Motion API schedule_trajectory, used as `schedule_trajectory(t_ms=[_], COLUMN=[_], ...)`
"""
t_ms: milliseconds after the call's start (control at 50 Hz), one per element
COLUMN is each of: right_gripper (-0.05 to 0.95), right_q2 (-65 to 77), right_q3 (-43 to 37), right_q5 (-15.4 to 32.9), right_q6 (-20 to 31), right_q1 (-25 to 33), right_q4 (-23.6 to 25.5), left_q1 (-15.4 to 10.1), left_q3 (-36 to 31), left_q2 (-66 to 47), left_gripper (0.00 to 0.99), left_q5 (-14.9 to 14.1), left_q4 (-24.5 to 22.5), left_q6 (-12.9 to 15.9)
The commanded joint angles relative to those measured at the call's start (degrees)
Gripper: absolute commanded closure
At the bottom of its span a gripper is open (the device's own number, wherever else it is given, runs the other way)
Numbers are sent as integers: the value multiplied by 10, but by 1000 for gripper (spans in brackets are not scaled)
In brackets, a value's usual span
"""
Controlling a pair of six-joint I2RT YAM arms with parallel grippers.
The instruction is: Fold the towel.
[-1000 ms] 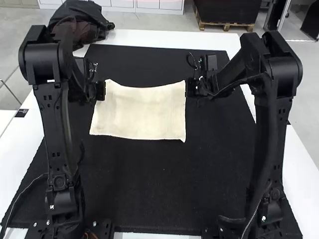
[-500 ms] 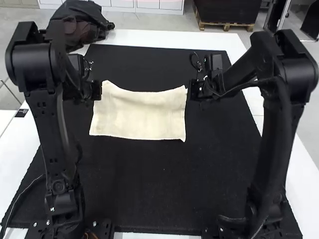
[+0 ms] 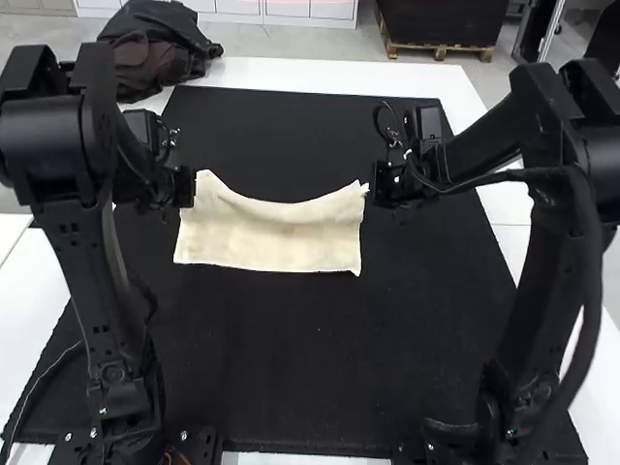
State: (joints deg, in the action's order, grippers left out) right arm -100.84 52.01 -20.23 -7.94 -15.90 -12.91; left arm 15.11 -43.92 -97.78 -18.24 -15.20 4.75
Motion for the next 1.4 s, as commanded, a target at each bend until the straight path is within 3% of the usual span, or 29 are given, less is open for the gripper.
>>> schedule_trajectory(t_ms=[0, 300, 700, 1040, 1380], right_gripper=[926, 926, 926, 926, 926], right_q2=[36, 86, 113, 107, 64], right_q3=[-8, -56, -104, -138, -158], right_q5=[-17, -25, -25, -25, -25], right_q6=[-1, 1, 11, 11, 15], right_q1=[8, 10, 20, 17, 16], right_q4=[4, 23, 19, -10, -68], left_q1=[7, 12, 49, 46, 46], left_q3=[10, 46, 87, 134, 195], left_q2=[36, 93, 107, 107, 105], left_gripper=[970, 970, 970, 970, 970], left_q5=[-4, -7, -7, -4, 12], left_q4=[3, 14, 10, -35, -124], left_q6=[9, 27, 43, 44, 41])
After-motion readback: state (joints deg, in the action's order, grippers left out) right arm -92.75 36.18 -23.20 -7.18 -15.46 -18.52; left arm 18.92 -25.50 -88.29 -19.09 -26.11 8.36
